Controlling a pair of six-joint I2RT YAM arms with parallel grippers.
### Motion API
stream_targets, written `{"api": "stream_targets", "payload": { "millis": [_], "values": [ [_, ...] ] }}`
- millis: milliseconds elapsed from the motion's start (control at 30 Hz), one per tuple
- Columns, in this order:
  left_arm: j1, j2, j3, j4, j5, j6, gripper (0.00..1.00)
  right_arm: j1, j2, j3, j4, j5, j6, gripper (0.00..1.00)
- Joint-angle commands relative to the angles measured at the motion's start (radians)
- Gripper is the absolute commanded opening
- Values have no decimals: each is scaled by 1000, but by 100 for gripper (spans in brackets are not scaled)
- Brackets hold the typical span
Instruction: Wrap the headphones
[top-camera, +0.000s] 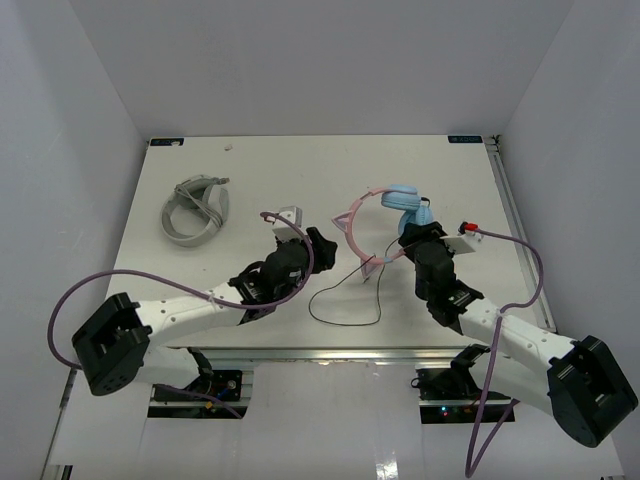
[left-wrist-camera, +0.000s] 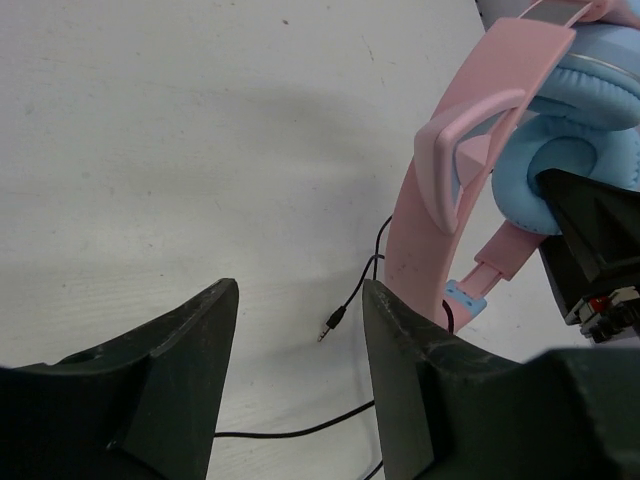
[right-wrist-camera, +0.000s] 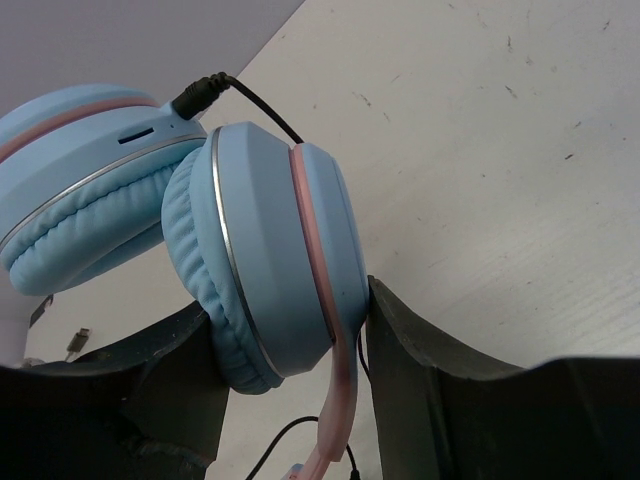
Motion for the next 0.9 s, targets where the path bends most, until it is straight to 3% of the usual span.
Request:
{"api": "stream_targets", "payload": {
  "millis": [0,233,600,867],
  "values": [
    [-2,73,97,63,32,-43,63,22,-34,41,97,106,86,8],
    [-4,128,144,90,115,-39,61,25,-41,-11,128,114,88,8],
    [-51,62,95,81,3,-22,60,25,-18,27,47,179,118,8],
    [-57,111,132,81,-7,-16,60,25,19,62,-18,180,163,8]
  ]
}}
